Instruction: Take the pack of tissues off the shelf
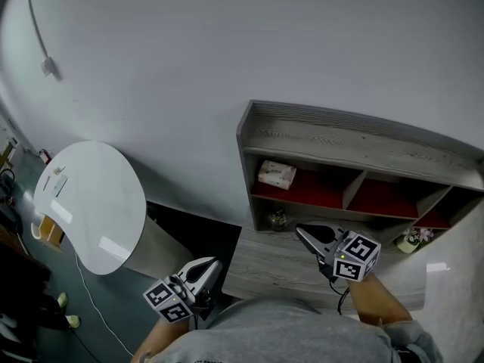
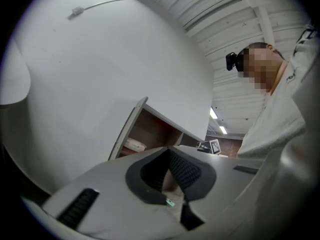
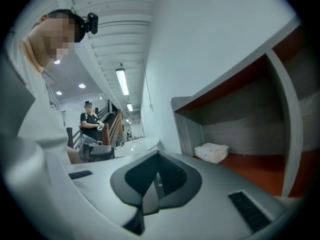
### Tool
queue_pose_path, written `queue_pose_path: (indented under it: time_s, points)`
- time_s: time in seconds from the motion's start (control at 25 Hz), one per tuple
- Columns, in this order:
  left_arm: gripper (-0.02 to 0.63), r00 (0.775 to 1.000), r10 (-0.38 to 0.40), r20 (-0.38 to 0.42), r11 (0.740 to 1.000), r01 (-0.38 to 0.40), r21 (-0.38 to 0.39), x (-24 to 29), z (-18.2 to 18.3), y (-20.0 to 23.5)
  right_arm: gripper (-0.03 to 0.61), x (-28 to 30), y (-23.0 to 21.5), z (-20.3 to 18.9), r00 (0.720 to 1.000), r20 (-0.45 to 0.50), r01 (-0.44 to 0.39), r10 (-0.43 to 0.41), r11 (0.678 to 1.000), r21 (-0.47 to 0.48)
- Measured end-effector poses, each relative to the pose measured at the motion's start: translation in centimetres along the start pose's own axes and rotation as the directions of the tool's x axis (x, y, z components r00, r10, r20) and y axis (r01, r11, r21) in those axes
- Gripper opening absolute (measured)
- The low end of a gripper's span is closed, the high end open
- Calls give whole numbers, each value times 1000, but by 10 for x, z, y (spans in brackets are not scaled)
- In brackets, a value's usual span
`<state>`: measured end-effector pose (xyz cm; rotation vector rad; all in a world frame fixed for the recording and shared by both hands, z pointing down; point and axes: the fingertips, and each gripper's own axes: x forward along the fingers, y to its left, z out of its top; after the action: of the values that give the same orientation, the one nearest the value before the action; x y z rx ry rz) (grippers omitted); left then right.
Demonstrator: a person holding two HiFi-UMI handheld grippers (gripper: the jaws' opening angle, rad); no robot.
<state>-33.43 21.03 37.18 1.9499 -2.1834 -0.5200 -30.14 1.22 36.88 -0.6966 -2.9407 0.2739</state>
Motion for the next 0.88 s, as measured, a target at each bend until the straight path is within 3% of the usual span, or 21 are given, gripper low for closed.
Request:
queue_pose_path:
  time_s: [0.24,0.44,0.52,0.64,0.76,0.88]
  points:
    - [9,999,6,-48,1000,-6,-7,44,-5,23,35,45,-55,4,990,-96,83,-101,980,-181]
    - [9,996,-42,-73,999,40,-25,64,-7,52,167,97,-84,3,953,-202,135,-227,912,-387]
    - [9,993,-75,-88,997,74,-22,69,-6,64,204,121,-96,-5,918,-268,134,-292,865,-484]
    - [9,986,-131,-104,991,129,-29,73,-3,79,227,147,-121,-25,832,-378,108,-406,786,-608]
    - [9,977,-176,-122,984,174,-29,75,-2,93,226,156,-143,-49,732,-478,77,-486,756,-650]
    - [9,968,-211,-137,977,207,-44,71,-1,108,182,160,-151,-55,688,-499,55,-527,723,-688]
